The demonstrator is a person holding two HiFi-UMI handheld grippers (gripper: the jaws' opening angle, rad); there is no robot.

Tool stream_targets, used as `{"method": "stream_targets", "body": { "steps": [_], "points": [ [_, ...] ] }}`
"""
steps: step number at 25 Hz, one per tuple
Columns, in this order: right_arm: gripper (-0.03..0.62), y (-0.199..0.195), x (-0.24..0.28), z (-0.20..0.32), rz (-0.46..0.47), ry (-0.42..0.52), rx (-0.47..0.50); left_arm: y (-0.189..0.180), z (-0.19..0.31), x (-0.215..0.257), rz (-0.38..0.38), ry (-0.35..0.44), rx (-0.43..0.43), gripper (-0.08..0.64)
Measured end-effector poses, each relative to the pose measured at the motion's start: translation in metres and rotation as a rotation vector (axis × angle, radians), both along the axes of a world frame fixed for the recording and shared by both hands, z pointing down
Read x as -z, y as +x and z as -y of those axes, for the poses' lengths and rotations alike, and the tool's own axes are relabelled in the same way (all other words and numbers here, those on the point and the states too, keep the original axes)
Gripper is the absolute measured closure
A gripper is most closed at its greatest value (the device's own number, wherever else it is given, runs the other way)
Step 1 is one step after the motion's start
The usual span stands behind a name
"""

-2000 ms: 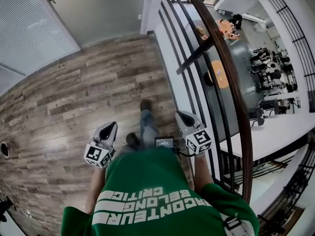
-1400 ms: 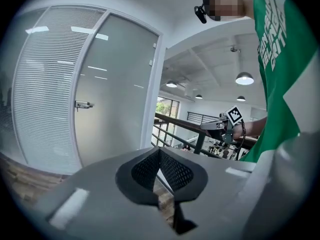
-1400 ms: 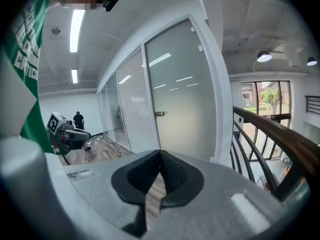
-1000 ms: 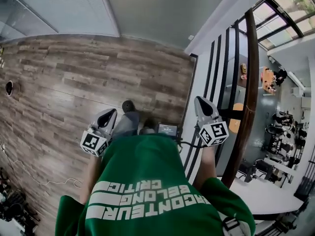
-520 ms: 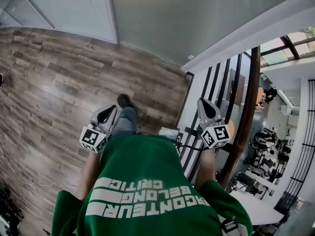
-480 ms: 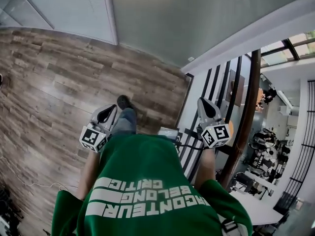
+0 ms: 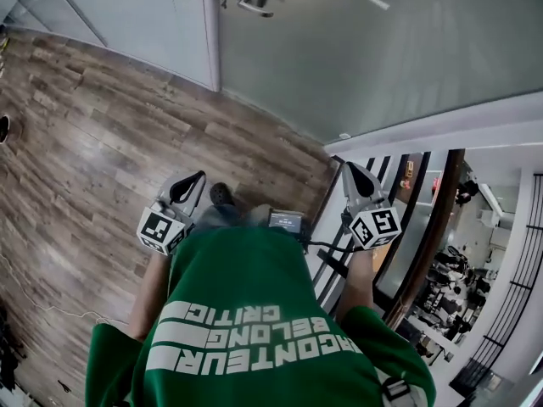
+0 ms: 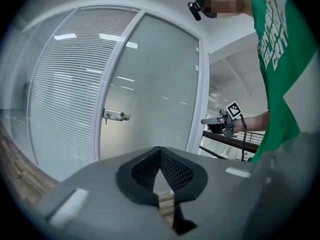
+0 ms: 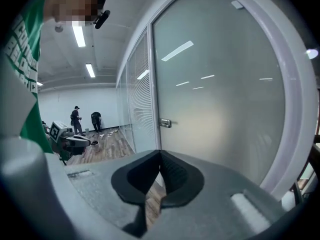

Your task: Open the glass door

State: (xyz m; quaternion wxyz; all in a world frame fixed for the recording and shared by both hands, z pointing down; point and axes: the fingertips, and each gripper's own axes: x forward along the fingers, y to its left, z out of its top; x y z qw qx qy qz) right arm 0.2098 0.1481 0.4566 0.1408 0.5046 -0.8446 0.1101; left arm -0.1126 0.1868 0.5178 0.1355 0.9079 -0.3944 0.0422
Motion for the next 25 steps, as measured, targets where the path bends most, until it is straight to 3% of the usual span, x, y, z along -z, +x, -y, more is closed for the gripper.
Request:
{"method": "stream_targets", "body": {
  "steps": [9,16,18,25],
  "points": [
    [0.597,-0.05,-0.013,0.136,-0.085,-0.015,0.256,-0.019,0.045,-0.004,-0.013,-0.01,0.203,0.548],
    [0.597,-0.111,-0.043,0.269,-0.113,-0.052,0.464,-0.035,0.092,-0.007,0.017,-0.031,0.433,0.548],
    [0.546,-0.119,-0.049,0.3,-0.135,-0.071,0.494,-0.032,0.104,-0.006,0.011,-0.037,0.479,0.548],
    [0.508,-0.162,-0.07,0.394,-0.272,-0.074,0.522,-0.033,0.132,0.007,0.013,-0.032,0.63,0.548]
  ]
}}
